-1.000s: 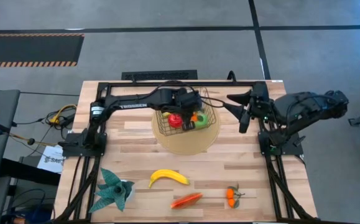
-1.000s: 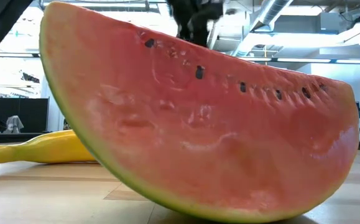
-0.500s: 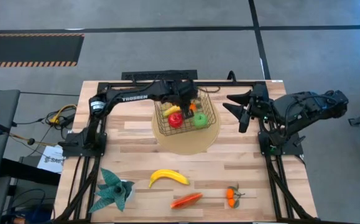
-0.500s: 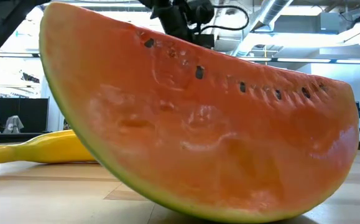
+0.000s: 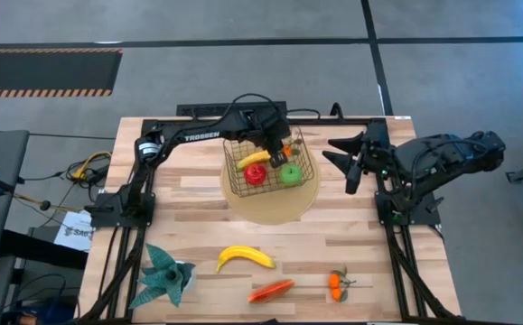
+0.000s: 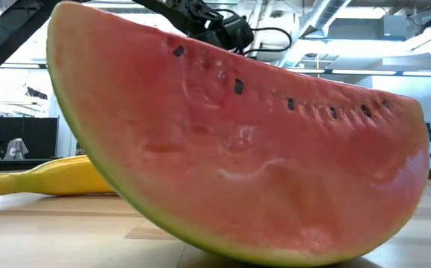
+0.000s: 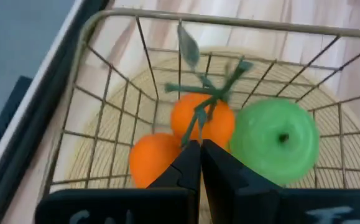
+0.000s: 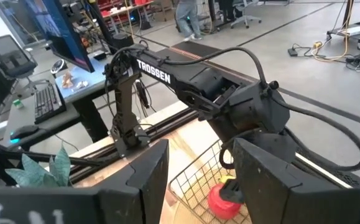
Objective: Build produce basket
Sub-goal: Put the oranges into the basket
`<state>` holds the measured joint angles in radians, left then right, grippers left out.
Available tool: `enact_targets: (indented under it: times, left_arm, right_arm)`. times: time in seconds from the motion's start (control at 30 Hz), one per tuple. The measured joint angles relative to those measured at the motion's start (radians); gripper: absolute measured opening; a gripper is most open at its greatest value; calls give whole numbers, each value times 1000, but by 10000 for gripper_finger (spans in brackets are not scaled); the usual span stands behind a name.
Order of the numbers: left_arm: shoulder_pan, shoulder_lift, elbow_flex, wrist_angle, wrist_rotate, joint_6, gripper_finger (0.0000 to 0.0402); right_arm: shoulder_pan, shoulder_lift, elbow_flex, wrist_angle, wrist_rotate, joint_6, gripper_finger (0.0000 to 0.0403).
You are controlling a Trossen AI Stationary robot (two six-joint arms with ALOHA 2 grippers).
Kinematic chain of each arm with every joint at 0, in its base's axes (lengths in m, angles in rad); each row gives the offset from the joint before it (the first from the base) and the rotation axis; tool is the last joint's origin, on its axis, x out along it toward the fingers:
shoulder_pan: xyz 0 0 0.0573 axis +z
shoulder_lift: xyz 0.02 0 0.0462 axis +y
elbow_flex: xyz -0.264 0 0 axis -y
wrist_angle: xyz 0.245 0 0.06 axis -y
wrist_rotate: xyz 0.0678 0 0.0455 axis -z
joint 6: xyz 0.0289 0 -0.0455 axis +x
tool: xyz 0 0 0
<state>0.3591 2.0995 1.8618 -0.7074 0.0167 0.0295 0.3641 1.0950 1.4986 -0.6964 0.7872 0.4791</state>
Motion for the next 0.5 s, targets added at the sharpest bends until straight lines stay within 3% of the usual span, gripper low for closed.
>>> enact_targets:
  times: [0.13,0.5]
  left_arm:
    - [4,-2,1,7,-33,7,0]
    - [24,58,0,-28,23,3,0]
  right_arm:
    - [0,8,1,4,0,18,196]
    - [0,24,0,16,0,21,194]
